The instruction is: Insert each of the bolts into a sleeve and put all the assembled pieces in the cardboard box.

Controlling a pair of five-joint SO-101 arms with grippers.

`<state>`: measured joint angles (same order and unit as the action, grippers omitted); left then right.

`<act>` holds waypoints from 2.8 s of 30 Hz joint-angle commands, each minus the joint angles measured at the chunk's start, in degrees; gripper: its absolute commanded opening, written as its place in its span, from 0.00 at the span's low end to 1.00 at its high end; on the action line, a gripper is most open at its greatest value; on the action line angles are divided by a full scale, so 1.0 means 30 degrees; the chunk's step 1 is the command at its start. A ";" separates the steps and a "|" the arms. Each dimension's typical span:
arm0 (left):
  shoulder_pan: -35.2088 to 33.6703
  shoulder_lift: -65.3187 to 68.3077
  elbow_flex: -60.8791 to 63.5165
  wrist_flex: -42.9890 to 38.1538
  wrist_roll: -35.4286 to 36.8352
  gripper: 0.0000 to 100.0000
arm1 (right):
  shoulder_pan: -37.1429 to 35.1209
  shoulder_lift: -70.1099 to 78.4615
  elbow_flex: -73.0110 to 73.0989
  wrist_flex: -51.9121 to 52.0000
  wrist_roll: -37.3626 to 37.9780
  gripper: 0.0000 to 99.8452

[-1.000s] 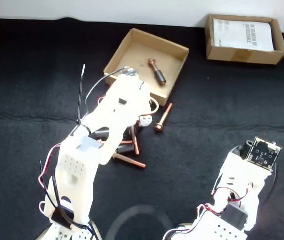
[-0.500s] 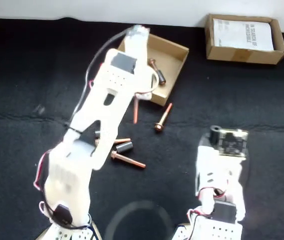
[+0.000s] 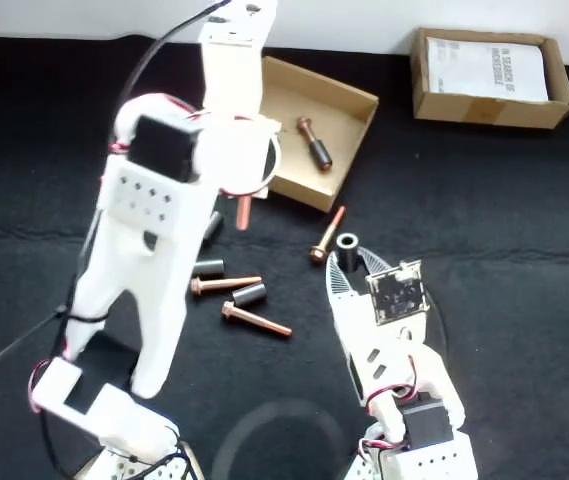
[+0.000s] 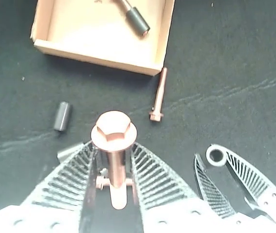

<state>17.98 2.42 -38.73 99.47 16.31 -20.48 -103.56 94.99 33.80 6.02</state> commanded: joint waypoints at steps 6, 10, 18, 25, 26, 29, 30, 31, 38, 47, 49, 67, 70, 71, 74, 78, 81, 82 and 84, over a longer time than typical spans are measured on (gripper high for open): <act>-0.2007 -0.5788 0.1978 0.0176 -0.0147 0.01 | -0.1040 -0.0396 0.2799 -0.1919 -0.2110 0.01; -0.2125 -0.8777 0.3414 0.0147 -0.0147 0.01 | -0.1333 -0.0396 0.2799 -0.1919 -0.2139 0.01; -0.2037 -1.3319 0.9597 -0.2842 -0.0059 0.01 | -0.1392 -0.0396 0.2799 -0.1919 -0.2227 0.01; -0.2154 -1.8623 1.9179 -0.9465 -0.0147 0.01 | -0.1392 -0.0366 0.2799 -0.1832 -0.2227 0.01; -0.2125 -1.9678 2.0733 -1.0755 -0.0147 0.01 | -0.1392 -0.0366 0.2799 -0.1832 -0.2227 0.01; -0.2007 -2.2960 2.5685 -1.5355 -0.0147 0.01 | -0.1392 -0.0366 0.2799 -0.1832 -0.2227 0.01; -0.2007 -2.4044 2.7209 -1.7055 -0.0147 0.01 | -0.1392 -0.0366 0.2799 -0.1832 -0.2227 0.01; -0.2007 -2.5040 2.8733 -1.8813 -0.0147 0.01 | -0.1392 -0.0366 0.2799 -0.1802 -0.2227 0.01; -0.1128 -2.8996 3.4037 -2.5114 -0.0059 0.01 | -0.1392 -0.0366 0.2799 -0.1802 -0.2227 0.01; 0.3473 -2.6388 3.2718 -2.5289 -0.0029 0.01 | -0.1392 -0.0366 0.2799 -0.1802 -0.2256 0.01; 0.4000 -2.4894 3.1780 -2.5289 0.0000 0.01 | -0.1392 -0.0366 0.2799 -0.1802 -0.2256 0.01; 0.5114 -1.5106 2.5245 -2.6139 0.1114 0.01 | -0.1392 -0.0366 0.2799 -0.1802 -0.2256 0.01; 0.5905 -1.4989 2.5333 -2.6110 0.1114 0.01 | -0.1363 -0.0366 0.2799 -0.1802 -0.2256 0.01; 0.6110 -1.4989 2.5333 -2.6110 0.1114 0.01 | -0.1363 -0.0366 0.2799 -0.1802 -0.2256 0.01; 0.6432 -1.4960 2.5333 -2.6081 0.1114 0.01 | -0.1363 -0.0366 0.2799 -0.1802 -0.2256 0.01; 0.6344 -1.4960 2.5333 -2.6051 0.1084 0.01 | -0.1363 -0.0366 0.2799 -0.1802 -0.2256 0.01; 0.6256 -1.4960 2.5363 -2.6022 0.1084 0.01 | -0.1363 -0.0366 0.2799 -0.1802 -0.2256 0.01; 0.6110 -1.4960 2.5363 -2.6051 0.1084 0.01 | -0.1363 -0.0366 0.2799 -0.1802 -0.2256 0.01; 0.5875 -1.4930 2.5363 -2.6139 0.1055 0.01 | -0.1363 -0.0366 0.2799 -0.1802 -0.2256 0.01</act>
<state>36.62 -42.24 40.22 22.37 19.21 -24.35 -103.56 94.99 29.32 -0.22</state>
